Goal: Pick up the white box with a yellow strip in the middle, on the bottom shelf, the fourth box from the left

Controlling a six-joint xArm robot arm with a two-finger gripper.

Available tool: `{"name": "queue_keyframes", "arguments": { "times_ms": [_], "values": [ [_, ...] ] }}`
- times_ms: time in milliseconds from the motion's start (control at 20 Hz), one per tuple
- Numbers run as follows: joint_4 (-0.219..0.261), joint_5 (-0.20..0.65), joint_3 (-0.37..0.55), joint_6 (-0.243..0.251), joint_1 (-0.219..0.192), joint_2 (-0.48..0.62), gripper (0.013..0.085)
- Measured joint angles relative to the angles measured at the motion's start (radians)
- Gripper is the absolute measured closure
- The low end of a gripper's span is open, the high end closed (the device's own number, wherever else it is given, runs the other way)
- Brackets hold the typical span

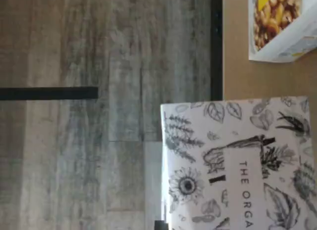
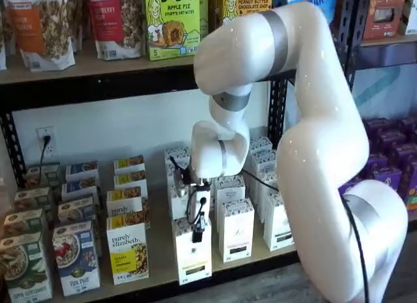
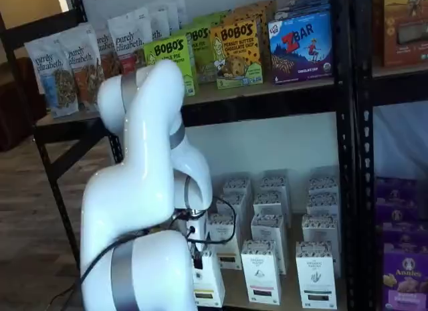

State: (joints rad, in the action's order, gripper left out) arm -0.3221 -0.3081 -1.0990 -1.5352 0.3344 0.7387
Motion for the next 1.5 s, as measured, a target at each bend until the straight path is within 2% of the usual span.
{"name": "queue_keyframes", "arguments": {
  "times_ms": [550, 800, 1000, 1350, 1500],
  "values": [
    [0.001, 0.022, 0.258, 0.04, 0.044, -0.219, 0.041],
    [0.169, 0.06, 0.371, 0.21, 0.053, -0.315, 0.041],
    [0.191, 0.035, 0.416, 0.239, 0.06, -0.382, 0.041],
    [0.265, -0.071, 0.47, 0.313, 0.061, -0.528, 0.041],
    [0.276, -0.118, 0.487, 0.321, 0.057, -0.585, 0.041]
  ]
}}
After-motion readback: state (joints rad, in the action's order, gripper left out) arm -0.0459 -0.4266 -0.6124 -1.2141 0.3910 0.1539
